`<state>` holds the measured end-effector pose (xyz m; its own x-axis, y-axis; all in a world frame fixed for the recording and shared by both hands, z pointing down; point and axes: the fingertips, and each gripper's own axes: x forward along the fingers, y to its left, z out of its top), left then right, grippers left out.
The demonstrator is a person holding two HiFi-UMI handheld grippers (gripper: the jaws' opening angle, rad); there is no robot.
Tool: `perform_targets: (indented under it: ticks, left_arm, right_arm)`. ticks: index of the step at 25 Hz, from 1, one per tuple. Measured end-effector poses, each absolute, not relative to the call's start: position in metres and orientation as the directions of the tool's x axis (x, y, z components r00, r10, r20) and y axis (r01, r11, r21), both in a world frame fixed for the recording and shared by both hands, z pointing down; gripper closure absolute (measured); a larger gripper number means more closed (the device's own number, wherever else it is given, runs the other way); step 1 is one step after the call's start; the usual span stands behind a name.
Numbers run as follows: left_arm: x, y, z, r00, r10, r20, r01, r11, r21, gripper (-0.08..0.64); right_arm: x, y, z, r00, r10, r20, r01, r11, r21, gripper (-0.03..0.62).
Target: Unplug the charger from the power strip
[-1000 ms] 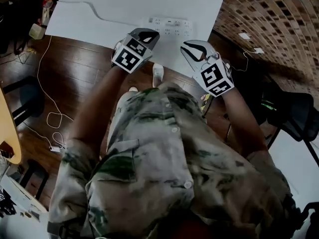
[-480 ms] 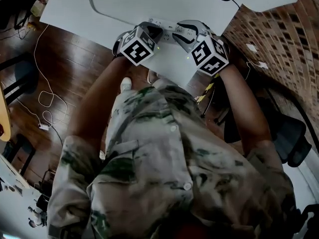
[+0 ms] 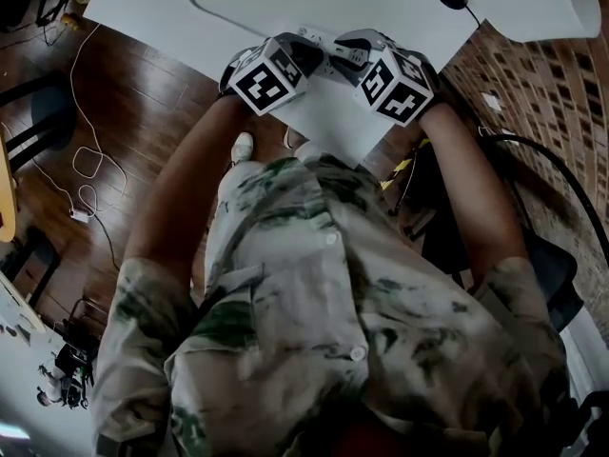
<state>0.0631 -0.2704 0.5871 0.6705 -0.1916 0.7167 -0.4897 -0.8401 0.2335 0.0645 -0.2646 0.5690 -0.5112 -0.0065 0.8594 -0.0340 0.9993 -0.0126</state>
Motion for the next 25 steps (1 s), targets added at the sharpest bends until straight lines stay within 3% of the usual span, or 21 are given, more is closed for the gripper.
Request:
perform_targets:
  ticks: [16,21,25]
  left_arm:
    - [0.066,-0.271,0.583,0.701,-0.139,0.699,-0.465,-0.833,0.300,0.565]
    - [0.063,-0.273,0.585,0.695,-0.114,0.710,-0.453,-0.836,0.309,0.563]
    - [0.065,-0.277,0.586,0.693,-0.117,0.711,-0.460,-0.832,0.311,0.561]
  right_arm:
    - [0.065,-0.264,0.562,-0.462,0.040,0.886,-0.043,0.997,-0.068,0.488]
    - [0.045,-0.304,0.477,-0.574,-0.056,0.817,-0.092,0.996,0.004,0.488]
    - [0.073,-0.319,0.451,-0.597,-0.161,0.786,-0.201,0.978,0.048,0.488]
